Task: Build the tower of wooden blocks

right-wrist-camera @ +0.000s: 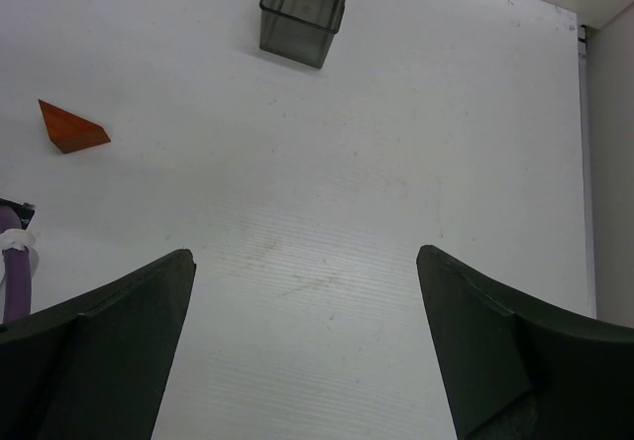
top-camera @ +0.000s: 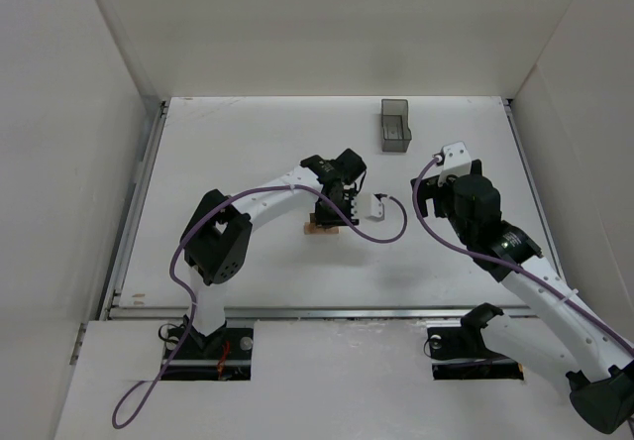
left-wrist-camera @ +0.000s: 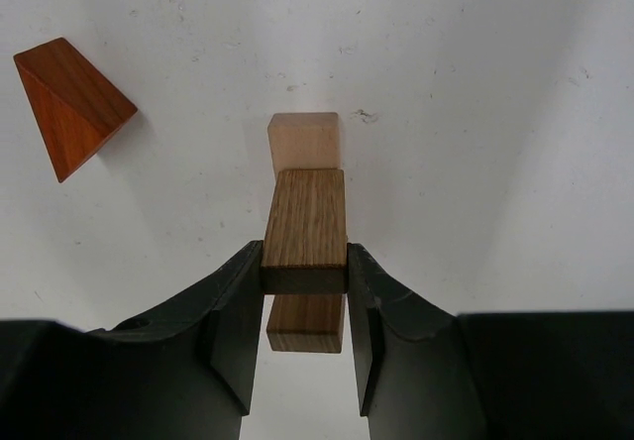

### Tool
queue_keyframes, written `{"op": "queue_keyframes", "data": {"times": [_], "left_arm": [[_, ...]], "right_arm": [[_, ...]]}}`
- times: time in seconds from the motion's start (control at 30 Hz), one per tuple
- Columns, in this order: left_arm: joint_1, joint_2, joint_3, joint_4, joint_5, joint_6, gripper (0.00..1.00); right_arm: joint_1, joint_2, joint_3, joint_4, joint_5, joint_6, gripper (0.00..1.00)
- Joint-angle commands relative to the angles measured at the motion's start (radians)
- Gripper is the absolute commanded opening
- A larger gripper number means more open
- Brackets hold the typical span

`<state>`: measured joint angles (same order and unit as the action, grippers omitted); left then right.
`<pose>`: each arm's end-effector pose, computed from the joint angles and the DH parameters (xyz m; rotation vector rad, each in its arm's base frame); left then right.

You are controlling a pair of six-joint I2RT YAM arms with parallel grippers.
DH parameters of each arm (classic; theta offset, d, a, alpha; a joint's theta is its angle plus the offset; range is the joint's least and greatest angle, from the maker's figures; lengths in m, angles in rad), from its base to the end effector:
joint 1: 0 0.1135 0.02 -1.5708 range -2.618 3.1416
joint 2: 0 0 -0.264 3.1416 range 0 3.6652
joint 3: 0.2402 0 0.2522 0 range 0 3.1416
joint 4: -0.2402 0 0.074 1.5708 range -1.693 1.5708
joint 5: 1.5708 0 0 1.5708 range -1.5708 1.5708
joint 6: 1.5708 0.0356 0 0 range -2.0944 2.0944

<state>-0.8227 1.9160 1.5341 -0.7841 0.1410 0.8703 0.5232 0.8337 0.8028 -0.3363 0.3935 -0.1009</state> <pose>0.2698 -0.2981 0.2259 2.0697 1.7782 -0.1793 0.1705 0.0826 0.3230 -0.3344 1.8804 -0.0964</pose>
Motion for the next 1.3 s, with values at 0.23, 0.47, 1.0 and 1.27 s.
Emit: {"op": "queue_keyframes", "data": {"times": [0.23, 0.47, 1.0, 1.27], "left_arm": [[0.004, 0.000, 0.026, 0.000, -0.003, -0.013, 0.00], [0.004, 0.000, 0.026, -0.010, -0.003, -0.013, 0.00], [0.004, 0.000, 0.017, -0.029, 0.008, -0.004, 0.09], [0.004, 0.000, 0.008, -0.020, -0.012, -0.014, 0.29]], "right_arm": [[-0.005, -0.002, -0.005, 0.045, -0.004, -0.002, 0.99], [-0.005, -0.002, -0.005, 0.045, -0.004, -0.002, 0.99], [-0.005, -0.002, -0.005, 0.045, -0.004, -0.002, 0.99], [-0.005, -0.002, -0.005, 0.045, -0.004, -0.002, 0.99]]}}
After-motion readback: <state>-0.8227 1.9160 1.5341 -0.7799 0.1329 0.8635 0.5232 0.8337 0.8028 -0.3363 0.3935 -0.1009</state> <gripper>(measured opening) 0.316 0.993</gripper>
